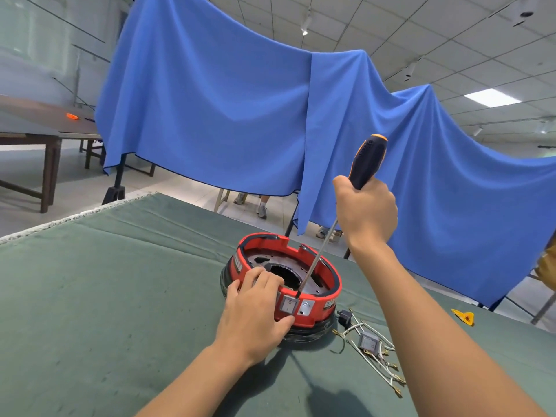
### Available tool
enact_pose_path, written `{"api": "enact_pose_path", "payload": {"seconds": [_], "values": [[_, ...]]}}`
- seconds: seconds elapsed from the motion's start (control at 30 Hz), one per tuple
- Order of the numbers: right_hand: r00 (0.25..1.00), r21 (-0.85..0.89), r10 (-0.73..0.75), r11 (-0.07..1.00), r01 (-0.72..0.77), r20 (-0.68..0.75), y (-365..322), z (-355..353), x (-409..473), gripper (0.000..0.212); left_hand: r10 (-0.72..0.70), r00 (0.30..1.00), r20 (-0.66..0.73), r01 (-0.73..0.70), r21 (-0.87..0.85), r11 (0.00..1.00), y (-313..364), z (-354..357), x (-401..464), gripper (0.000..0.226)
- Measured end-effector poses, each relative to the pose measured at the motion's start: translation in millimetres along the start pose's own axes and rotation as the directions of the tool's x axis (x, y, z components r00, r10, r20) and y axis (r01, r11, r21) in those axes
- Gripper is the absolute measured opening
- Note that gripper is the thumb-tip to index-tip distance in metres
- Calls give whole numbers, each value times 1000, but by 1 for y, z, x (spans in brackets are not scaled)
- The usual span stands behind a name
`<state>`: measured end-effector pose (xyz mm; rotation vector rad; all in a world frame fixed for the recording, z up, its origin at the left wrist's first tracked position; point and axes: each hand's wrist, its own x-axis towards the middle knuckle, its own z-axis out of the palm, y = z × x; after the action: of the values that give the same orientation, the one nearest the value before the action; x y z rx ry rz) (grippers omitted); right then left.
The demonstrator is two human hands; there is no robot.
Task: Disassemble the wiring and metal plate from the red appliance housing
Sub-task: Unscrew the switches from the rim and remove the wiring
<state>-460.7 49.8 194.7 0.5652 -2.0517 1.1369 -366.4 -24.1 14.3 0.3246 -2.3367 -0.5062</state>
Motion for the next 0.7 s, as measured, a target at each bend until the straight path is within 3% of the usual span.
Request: {"api": "enact_pose_path", "payload": {"seconds": [0.43, 0.57, 0.7], "values": [[992, -184, 105, 979, -89, 77, 12, 45, 25, 29, 8, 1000, 12, -7, -47, 999, -2, -3, -1, 44], [989, -123, 130, 985, -121, 73, 11, 34, 21, 32, 15, 1000, 19, -14, -43, 999, -2, -4, -2, 44], [998, 8, 60, 998, -60, -17, 4, 6, 7, 36, 9, 1000, 25, -8, -44, 999, -1, -5, -1, 45]]}}
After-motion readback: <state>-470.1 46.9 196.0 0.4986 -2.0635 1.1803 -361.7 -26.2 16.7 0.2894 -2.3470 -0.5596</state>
